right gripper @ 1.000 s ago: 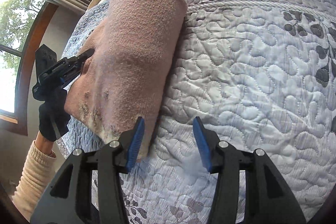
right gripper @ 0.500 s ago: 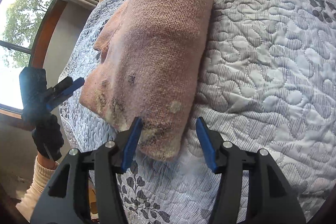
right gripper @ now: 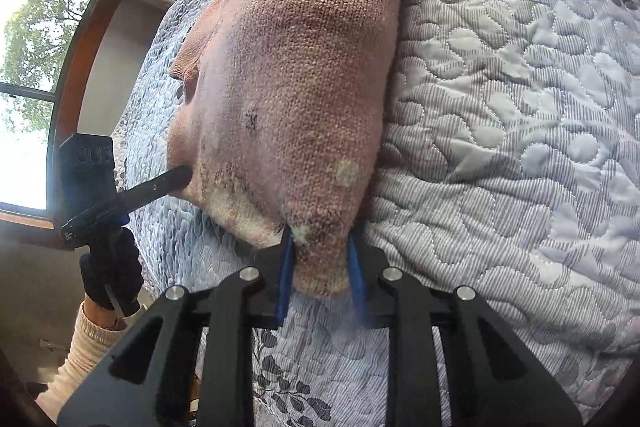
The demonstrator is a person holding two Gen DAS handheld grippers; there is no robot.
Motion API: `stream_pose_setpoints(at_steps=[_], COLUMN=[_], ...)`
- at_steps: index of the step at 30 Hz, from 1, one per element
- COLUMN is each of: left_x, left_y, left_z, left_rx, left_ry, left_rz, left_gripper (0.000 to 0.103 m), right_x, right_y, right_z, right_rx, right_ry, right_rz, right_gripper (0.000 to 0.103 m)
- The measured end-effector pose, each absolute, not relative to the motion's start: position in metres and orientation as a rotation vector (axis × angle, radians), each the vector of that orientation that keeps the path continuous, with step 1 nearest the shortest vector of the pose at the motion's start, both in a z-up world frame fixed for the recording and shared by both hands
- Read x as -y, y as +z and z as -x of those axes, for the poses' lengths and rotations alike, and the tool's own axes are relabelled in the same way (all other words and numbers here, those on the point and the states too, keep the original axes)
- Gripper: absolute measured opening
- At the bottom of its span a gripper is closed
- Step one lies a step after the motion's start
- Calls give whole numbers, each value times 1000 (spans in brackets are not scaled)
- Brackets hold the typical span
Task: Fold small clothes
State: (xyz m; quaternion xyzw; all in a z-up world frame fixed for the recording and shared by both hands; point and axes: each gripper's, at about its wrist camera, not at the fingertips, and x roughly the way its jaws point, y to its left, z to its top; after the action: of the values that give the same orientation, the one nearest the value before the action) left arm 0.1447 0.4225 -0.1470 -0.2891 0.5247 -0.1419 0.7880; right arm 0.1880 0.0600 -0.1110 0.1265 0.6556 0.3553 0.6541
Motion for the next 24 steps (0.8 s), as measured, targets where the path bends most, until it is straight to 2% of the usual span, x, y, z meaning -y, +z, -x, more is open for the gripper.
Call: stream_pose_setpoints(at_steps=[6, 8, 9, 10, 12, 13, 14, 24], left_x=[-414, -415, -418, -423, -434, -439, -443, -448], left_y=[-148, -137, -128, -118, -102, -97, -96, -153], left_z=[-146, -147, -149, -149, -154, -159, -167, -236], left_rx=[-1146, -1145, -1131, -1104, -1030, -1007, -1012, -1156], left_ry=[-304, -309, -307, -298, -268, -254, -247, -236], left_rz=[581, 587, 587, 578, 561, 554, 555, 644], left_gripper=[12, 14, 19, 34, 58, 60, 61, 62], right_x=[-61, -64, -64, -64, -61, -59, -57, -60], right_y=[-120, -114, -109, -103, -88, -82, -78, -82], right_z=[-190, -191, -192, -194, -198, -201, -207, -245], right_rx=[-1515, -1507, -1495, -1474, -1415, -1391, -1377, -1366], right_ry=[790, 806, 808, 807, 811, 813, 813, 822], right_rz=[-272, -255, -237, -218, -213, -228, -249, -356], right_gripper=[24, 29, 35, 39, 59, 62, 64, 65])
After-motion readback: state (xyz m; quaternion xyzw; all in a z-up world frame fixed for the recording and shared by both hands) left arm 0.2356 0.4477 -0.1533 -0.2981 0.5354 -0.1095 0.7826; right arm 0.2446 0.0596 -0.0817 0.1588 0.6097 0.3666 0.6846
